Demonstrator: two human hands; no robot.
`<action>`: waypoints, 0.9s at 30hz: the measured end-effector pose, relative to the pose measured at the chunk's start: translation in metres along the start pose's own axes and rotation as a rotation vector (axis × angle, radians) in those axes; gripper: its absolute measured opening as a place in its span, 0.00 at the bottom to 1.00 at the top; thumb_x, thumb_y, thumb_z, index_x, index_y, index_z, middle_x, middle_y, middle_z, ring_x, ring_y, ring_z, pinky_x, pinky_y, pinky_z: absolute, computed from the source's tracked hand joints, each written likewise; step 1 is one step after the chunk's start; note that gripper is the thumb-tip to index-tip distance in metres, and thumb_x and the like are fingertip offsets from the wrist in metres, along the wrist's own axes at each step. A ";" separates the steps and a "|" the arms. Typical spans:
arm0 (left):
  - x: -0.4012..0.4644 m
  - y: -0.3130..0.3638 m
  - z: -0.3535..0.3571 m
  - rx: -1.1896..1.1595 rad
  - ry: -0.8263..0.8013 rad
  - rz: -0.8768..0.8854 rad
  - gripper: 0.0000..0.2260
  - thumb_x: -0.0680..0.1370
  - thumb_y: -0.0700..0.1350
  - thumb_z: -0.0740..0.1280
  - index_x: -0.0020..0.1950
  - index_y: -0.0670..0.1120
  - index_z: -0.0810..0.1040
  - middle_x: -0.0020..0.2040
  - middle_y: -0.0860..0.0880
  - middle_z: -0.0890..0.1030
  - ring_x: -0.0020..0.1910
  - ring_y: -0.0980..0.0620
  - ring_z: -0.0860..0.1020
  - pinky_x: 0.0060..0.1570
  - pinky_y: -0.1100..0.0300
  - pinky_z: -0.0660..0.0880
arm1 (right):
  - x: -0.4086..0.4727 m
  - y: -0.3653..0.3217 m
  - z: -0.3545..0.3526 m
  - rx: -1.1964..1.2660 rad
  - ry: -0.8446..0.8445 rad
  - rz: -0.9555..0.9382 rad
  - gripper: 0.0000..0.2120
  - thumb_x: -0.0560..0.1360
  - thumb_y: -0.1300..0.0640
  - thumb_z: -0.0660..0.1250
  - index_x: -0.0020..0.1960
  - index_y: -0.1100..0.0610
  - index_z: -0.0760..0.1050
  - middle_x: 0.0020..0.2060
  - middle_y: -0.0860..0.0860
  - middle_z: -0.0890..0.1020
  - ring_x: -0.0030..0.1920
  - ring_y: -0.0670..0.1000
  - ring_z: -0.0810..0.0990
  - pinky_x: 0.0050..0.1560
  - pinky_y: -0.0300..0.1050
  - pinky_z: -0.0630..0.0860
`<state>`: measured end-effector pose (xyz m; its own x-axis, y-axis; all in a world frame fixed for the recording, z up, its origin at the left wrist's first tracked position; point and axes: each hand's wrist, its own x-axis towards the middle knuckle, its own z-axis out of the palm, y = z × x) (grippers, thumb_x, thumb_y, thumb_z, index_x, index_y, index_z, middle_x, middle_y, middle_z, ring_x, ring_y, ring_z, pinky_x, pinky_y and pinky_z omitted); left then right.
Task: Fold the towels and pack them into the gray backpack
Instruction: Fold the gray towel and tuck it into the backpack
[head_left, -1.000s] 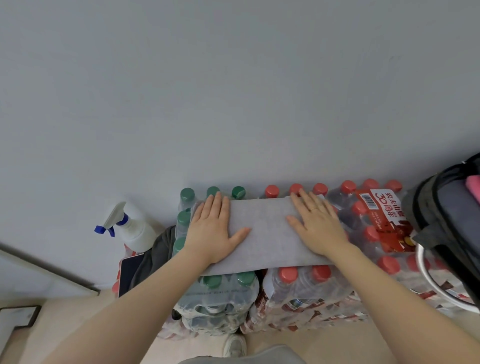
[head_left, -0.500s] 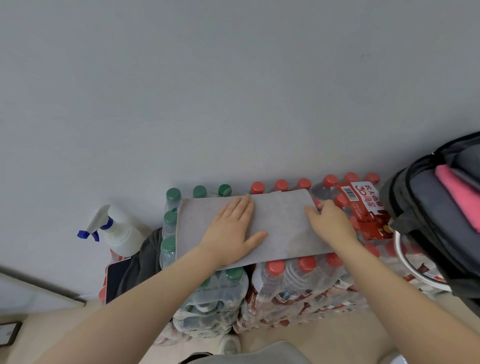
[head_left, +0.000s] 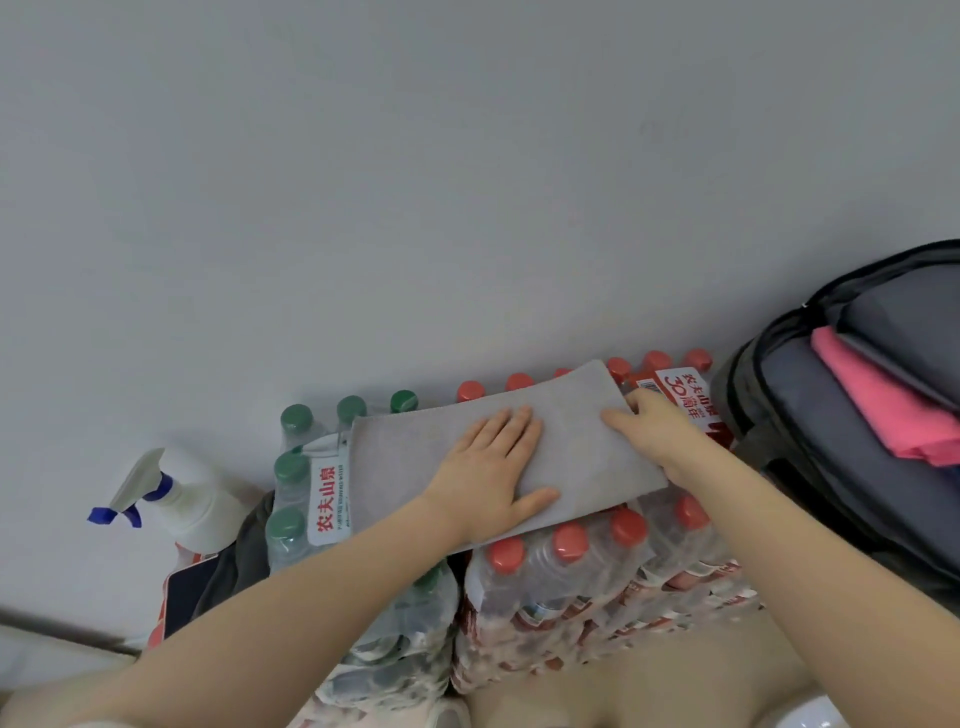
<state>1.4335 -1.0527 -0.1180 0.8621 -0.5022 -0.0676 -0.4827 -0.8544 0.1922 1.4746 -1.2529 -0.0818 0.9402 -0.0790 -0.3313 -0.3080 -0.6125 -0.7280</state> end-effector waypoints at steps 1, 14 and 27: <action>0.006 0.007 0.000 -0.002 -0.005 -0.002 0.43 0.65 0.69 0.34 0.76 0.48 0.43 0.77 0.48 0.43 0.76 0.48 0.44 0.71 0.58 0.36 | 0.002 0.004 -0.009 0.006 0.010 -0.004 0.12 0.76 0.56 0.62 0.35 0.57 0.67 0.34 0.54 0.73 0.35 0.51 0.72 0.35 0.43 0.64; 0.060 0.069 0.005 0.002 -0.091 -0.013 0.46 0.62 0.71 0.36 0.76 0.49 0.42 0.77 0.48 0.44 0.76 0.48 0.43 0.72 0.55 0.38 | -0.010 -0.004 -0.058 -0.445 0.152 -0.372 0.07 0.74 0.56 0.63 0.48 0.60 0.74 0.44 0.56 0.80 0.48 0.59 0.78 0.43 0.48 0.71; 0.006 -0.010 -0.019 -0.402 0.025 -0.501 0.27 0.81 0.50 0.55 0.75 0.41 0.50 0.76 0.41 0.53 0.75 0.45 0.54 0.71 0.58 0.51 | -0.012 -0.021 0.028 -0.808 -0.020 -0.427 0.13 0.79 0.55 0.56 0.59 0.61 0.69 0.54 0.57 0.78 0.54 0.56 0.77 0.41 0.44 0.67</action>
<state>1.4467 -1.0446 -0.1016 0.9739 -0.0473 -0.2222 0.0710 -0.8657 0.4955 1.4659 -1.2171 -0.0788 0.9458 0.2901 -0.1458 0.2684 -0.9513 -0.1517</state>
